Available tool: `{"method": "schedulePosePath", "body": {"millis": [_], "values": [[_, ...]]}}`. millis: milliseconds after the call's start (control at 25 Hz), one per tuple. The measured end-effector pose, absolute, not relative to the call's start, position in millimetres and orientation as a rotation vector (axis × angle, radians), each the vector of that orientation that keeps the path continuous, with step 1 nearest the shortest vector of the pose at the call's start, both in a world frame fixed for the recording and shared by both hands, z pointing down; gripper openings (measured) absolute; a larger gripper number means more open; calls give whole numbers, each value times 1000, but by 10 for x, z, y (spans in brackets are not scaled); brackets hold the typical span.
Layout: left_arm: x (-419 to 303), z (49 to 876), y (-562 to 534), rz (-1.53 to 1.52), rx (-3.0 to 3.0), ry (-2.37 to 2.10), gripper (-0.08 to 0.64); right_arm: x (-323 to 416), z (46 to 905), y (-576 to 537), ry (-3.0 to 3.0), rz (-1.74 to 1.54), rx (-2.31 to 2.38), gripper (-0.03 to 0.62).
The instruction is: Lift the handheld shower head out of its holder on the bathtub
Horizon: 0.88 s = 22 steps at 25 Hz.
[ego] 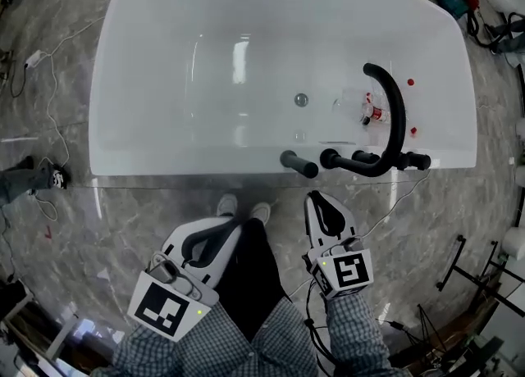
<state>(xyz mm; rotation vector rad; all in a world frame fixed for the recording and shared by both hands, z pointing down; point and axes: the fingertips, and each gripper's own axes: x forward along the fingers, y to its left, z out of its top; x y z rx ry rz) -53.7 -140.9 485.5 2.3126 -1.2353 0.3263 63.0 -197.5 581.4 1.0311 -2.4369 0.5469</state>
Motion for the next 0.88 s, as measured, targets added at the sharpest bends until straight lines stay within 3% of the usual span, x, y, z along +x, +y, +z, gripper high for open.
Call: {"method": "schedulePosePath", "body": {"millis": [320,480,880], "values": [[-712,5213,-1504,248,2219,-1237,6,559,6421,-2088,-2394,551,1029,21],[-815,5324,-1558,238,2197,-1255,6,492,6659,-2140,-2382,573,1027,99],[-830,5746,-1556,301,2171,-1212,6,377,7198,-2353,-2362,518,1008,143]]}}
